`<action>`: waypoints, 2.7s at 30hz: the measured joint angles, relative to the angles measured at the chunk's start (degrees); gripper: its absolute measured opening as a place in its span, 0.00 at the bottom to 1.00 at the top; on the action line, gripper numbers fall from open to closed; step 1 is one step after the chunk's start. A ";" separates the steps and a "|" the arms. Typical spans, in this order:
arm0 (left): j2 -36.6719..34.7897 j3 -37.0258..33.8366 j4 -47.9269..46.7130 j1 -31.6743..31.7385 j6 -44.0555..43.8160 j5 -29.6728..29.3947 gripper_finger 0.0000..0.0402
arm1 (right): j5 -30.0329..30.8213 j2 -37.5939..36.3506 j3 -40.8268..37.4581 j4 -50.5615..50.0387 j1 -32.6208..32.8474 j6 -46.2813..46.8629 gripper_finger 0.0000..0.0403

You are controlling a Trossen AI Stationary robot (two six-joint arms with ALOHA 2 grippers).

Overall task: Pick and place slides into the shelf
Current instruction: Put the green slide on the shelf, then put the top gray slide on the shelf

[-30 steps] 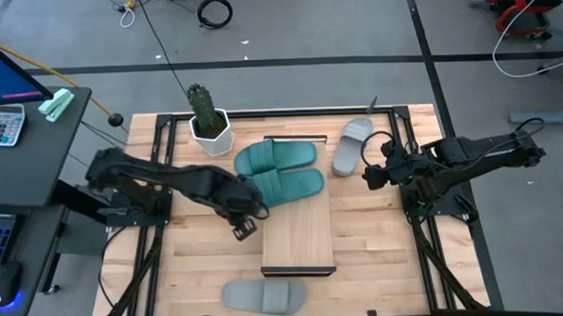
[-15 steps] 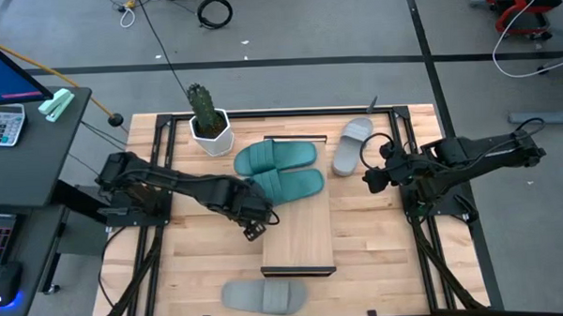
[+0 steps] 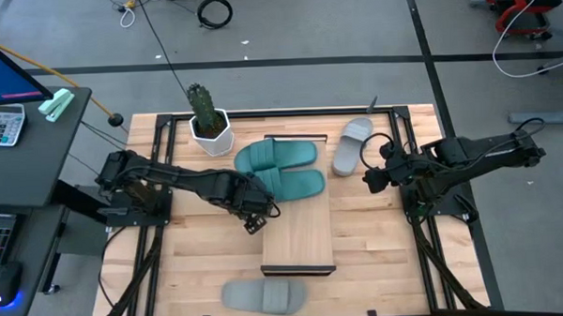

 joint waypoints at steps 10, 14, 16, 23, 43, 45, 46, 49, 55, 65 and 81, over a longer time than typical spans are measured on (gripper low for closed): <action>0.00 0.08 -1.72 -2.43 -3.28 1.45 0.14 | -1.55 0.00 0.00 -0.78 -0.01 -0.20 0.48; -0.78 1.11 -2.46 -3.40 -4.56 1.41 0.18 | -1.15 -0.13 0.00 -1.93 -0.01 -0.66 0.48; -1.73 1.62 -2.60 -3.95 -5.24 1.39 0.19 | -0.42 -0.39 0.00 -2.82 -0.01 -0.68 0.48; -6.93 1.81 -2.44 -5.33 -9.62 -3.06 0.22 | 2.54 -1.57 -0.02 -4.32 -4.53 -6.77 0.48; -10.51 1.86 -2.74 -6.46 -12.05 -6.33 0.22 | -12.76 11.68 -0.02 2.88 -46.77 -39.49 0.48; -10.51 1.86 -2.88 -7.23 -12.54 -6.34 0.21 | -13.26 14.53 -0.02 3.24 -48.62 -42.21 0.48; -10.51 1.86 -2.98 -7.64 -13.06 -6.32 0.21 | -13.30 15.93 -0.02 3.51 -49.35 -43.43 0.48; -10.51 1.84 -3.30 -8.78 -14.62 -6.31 0.20 | -12.09 19.64 -0.02 5.32 -51.38 -45.62 0.48; -10.51 1.84 -3.47 -10.63 -18.07 -6.51 0.19 | -9.07 24.71 -0.02 12.41 -54.49 -45.75 0.48; -10.51 1.84 -4.05 -13.34 -21.12 -7.06 0.20 | -8.85 30.71 -0.02 15.07 -63.32 -46.63 0.43; -10.51 1.80 -6.85 -13.86 -21.19 -7.11 0.19 | -13.83 38.83 0.26 16.34 -67.81 -42.67 0.36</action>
